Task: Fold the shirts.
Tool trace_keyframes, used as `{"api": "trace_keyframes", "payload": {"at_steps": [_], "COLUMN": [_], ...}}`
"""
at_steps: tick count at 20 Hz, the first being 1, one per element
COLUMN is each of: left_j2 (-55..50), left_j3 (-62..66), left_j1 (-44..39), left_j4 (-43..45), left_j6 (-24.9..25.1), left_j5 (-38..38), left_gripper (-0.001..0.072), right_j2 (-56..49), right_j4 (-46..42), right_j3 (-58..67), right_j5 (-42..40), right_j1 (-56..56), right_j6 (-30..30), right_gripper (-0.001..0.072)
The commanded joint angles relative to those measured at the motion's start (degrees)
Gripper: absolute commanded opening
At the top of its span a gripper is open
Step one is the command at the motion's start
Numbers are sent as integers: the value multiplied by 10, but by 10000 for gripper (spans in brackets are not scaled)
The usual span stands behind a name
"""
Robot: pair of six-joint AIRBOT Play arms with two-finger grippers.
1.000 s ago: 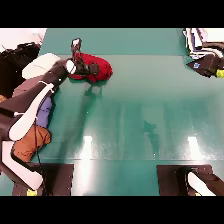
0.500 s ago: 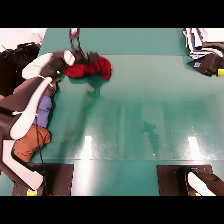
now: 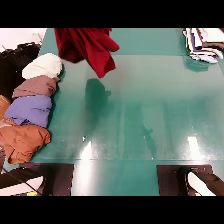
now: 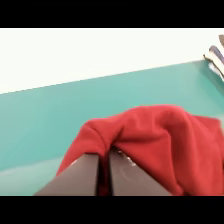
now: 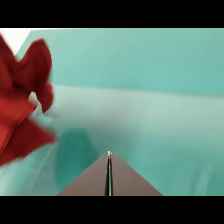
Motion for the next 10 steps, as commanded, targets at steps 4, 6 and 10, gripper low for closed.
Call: {"api": "trace_keyframes", "payload": {"at_steps": [4, 6, 10], "left_j2": [23, 10, -16], "left_j3": [-115, -183, -252], "left_j1": [-154, -215, -269], "left_j4": [11, -20, -56], "left_j6": [1, 2, 2], "left_j5": [-88, -68, -45], "left_gripper": [24, 26, 615], "right_j2": [0, 0, 0], "right_j4": [-14, -14, -14], "right_j3": [61, 61, 61], "right_j5": [36, 52, 66], "right_j1": [0, 0, 0], "right_j6": [0, 0, 0], "right_gripper": [14, 13, 13]}}
